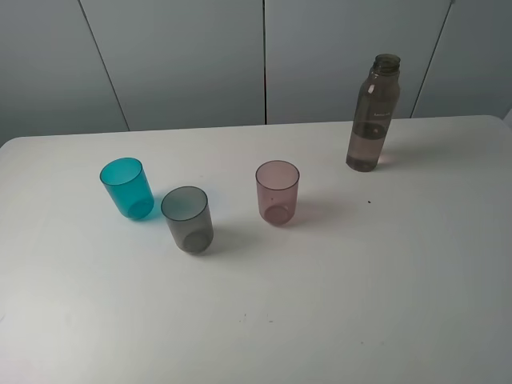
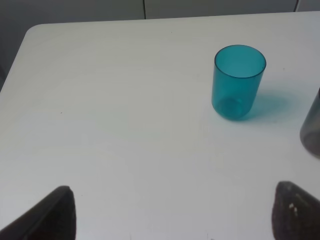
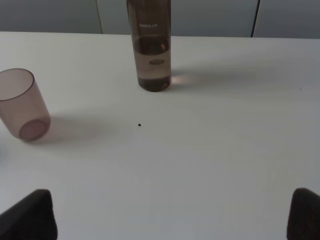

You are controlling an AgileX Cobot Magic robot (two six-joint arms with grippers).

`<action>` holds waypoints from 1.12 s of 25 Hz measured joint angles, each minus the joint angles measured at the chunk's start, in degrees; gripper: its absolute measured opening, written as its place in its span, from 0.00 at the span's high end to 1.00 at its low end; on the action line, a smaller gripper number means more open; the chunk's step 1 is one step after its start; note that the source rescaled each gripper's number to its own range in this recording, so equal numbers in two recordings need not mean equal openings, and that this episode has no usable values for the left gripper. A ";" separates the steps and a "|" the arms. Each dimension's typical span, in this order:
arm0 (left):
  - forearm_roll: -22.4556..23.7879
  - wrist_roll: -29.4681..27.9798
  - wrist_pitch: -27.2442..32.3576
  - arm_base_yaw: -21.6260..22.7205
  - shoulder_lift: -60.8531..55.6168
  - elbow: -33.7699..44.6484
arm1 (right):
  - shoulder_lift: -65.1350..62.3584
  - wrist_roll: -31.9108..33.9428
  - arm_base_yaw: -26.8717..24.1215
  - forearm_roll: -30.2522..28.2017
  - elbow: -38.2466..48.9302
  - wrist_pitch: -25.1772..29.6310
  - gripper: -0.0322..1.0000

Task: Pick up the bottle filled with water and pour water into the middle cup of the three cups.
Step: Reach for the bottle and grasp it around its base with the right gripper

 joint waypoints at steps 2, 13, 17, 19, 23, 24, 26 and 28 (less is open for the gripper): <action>0.00 0.00 0.00 0.00 0.00 0.00 | 0.00 0.00 0.00 0.00 0.00 0.00 0.00; 0.00 0.00 0.00 0.00 0.00 0.00 | 0.00 0.00 0.00 0.00 0.00 0.00 0.00; 0.00 0.00 0.00 0.00 0.00 0.00 | 0.00 0.00 0.00 0.00 0.00 0.00 0.00; 0.00 0.00 0.00 0.00 0.00 0.00 | 0.00 0.00 0.00 0.00 0.00 0.00 0.00; 0.00 0.00 0.00 0.00 0.00 0.00 | 0.00 0.00 0.00 0.00 0.00 0.00 0.00; 0.00 0.00 0.00 0.00 0.00 0.00 | 0.00 0.00 0.00 0.00 0.00 0.00 0.00; 0.00 0.00 0.00 0.00 0.00 0.00 | 0.00 0.00 0.00 0.00 0.00 0.00 0.00; 0.00 0.00 0.00 0.00 0.00 0.00 | 0.00 0.00 0.00 0.00 0.00 0.00 0.00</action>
